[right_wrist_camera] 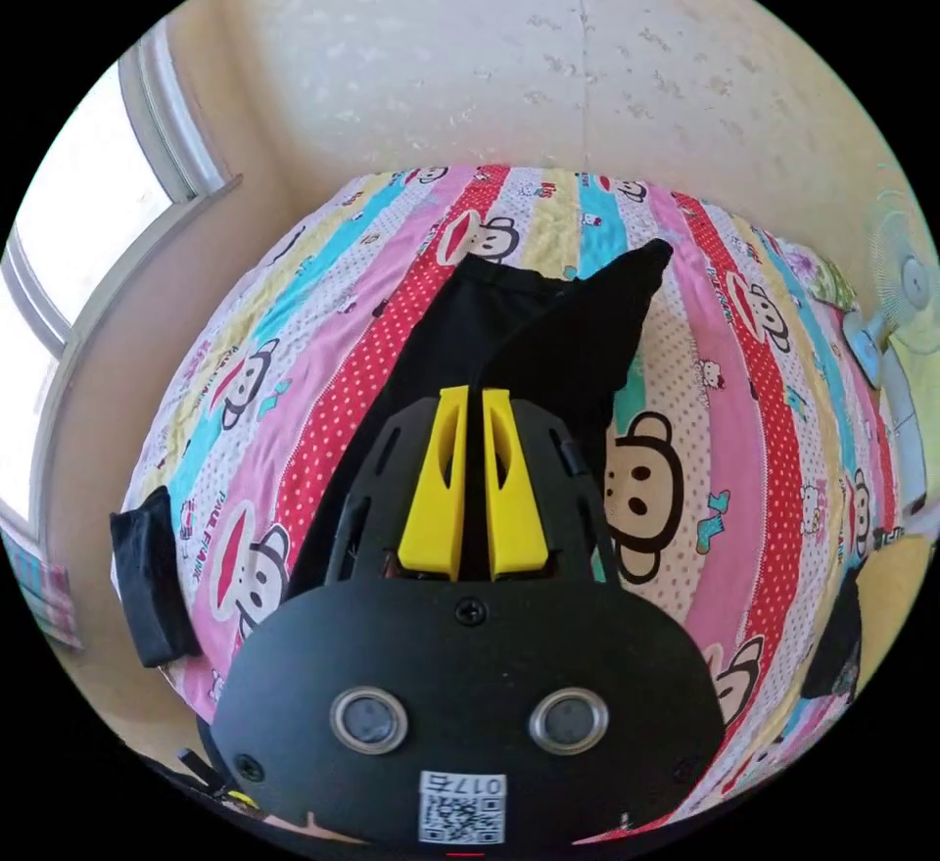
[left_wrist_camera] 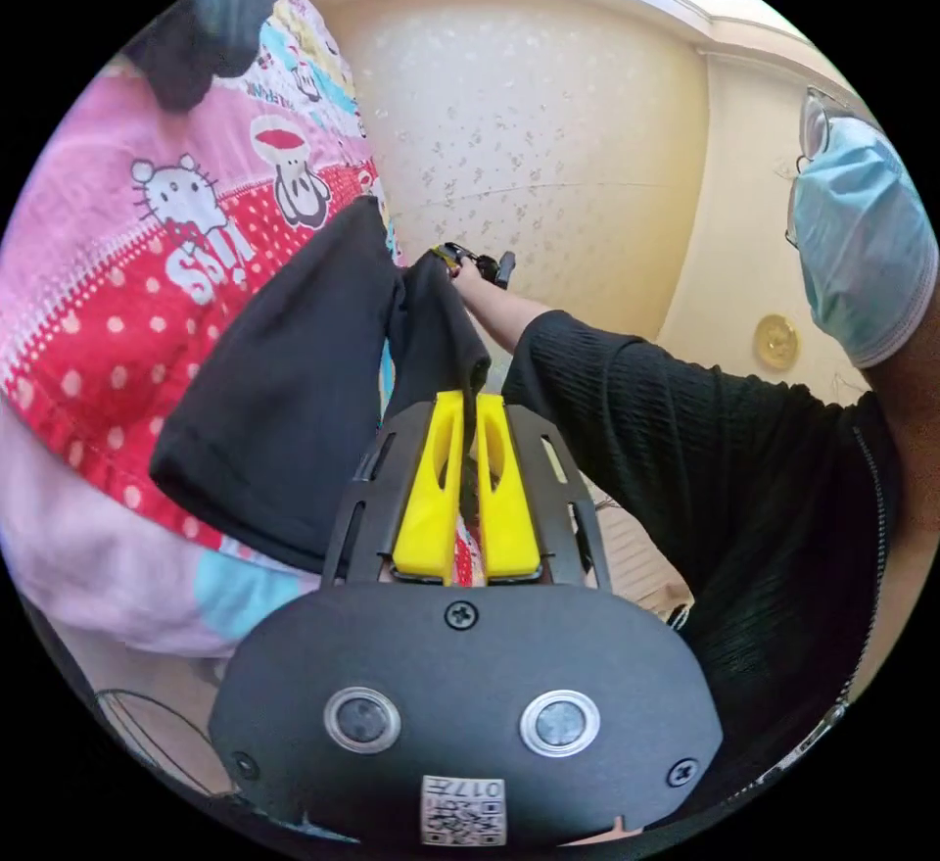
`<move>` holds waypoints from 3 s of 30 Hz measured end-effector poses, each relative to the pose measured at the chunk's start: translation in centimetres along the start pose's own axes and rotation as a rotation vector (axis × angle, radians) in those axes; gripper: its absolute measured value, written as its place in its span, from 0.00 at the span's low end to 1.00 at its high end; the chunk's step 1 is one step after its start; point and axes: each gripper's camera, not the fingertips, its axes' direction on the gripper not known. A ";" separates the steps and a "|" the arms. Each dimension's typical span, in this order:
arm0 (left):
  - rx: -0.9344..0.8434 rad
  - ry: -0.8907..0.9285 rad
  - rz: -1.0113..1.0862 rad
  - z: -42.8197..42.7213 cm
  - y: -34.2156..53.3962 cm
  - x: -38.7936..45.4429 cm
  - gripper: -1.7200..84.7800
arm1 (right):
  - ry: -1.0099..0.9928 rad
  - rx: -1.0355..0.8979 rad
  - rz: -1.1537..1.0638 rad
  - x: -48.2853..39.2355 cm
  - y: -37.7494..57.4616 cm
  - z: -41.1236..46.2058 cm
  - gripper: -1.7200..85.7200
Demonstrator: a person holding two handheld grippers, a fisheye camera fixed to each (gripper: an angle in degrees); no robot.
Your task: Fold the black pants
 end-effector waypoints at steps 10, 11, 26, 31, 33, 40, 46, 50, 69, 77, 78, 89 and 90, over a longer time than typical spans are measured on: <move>0.060 -0.044 -0.171 -4.7 0.2 -5.8 0.02 | -0.002 -0.005 0.167 -6.7 8.3 13.3 0.06; 0.047 -0.038 -0.172 -4.5 0.0 -5.7 0.02 | -0.021 -0.003 0.184 -6.0 8.7 13.2 0.07; 0.040 -0.044 -0.150 -3.5 3.4 -4.3 0.02 | -0.754 0.012 0.173 3.1 25.9 -1.4 0.11; 0.026 -0.100 -0.075 -3.3 5.0 -3.2 0.02 | -0.822 -0.065 0.154 5.2 41.0 -7.8 0.11; 0.038 -0.094 -0.058 -3.9 5.8 -2.8 0.02 | -0.856 -0.043 0.172 5.9 45.8 -10.5 0.11; 0.012 -0.185 -0.009 -3.7 9.1 -3.2 0.04 | -0.508 -0.017 0.110 3.8 57.2 -16.2 0.11; 0.090 -0.084 0.104 -5.9 11.1 -2.6 0.07 | -0.377 0.104 0.090 3.8 59.9 -16.9 0.08; 0.297 -0.192 0.538 -7.9 11.9 4.5 0.09 | -0.603 0.129 0.136 7.8 59.9 -19.1 0.11; -0.100 -0.355 0.399 -1.6 8.5 -2.5 0.23 | -1.014 0.056 0.391 19.7 63.8 -31.4 0.19; -0.256 -0.410 0.454 -0.1 9.1 -1.2 0.20 | -1.118 0.034 0.405 23.3 61.1 -34.7 0.20; -0.258 -0.418 0.448 -0.1 9.2 -1.1 0.20 | -1.117 0.034 0.405 23.5 61.0 -35.0 0.20; -0.255 -0.117 0.128 -0.8 8.3 -2.9 0.10 | -1.205 0.057 0.471 26.5 59.0 -38.4 0.21; -0.249 -0.045 0.077 -0.6 7.9 -2.5 0.10 | -1.214 0.057 0.480 26.7 59.0 -38.5 0.21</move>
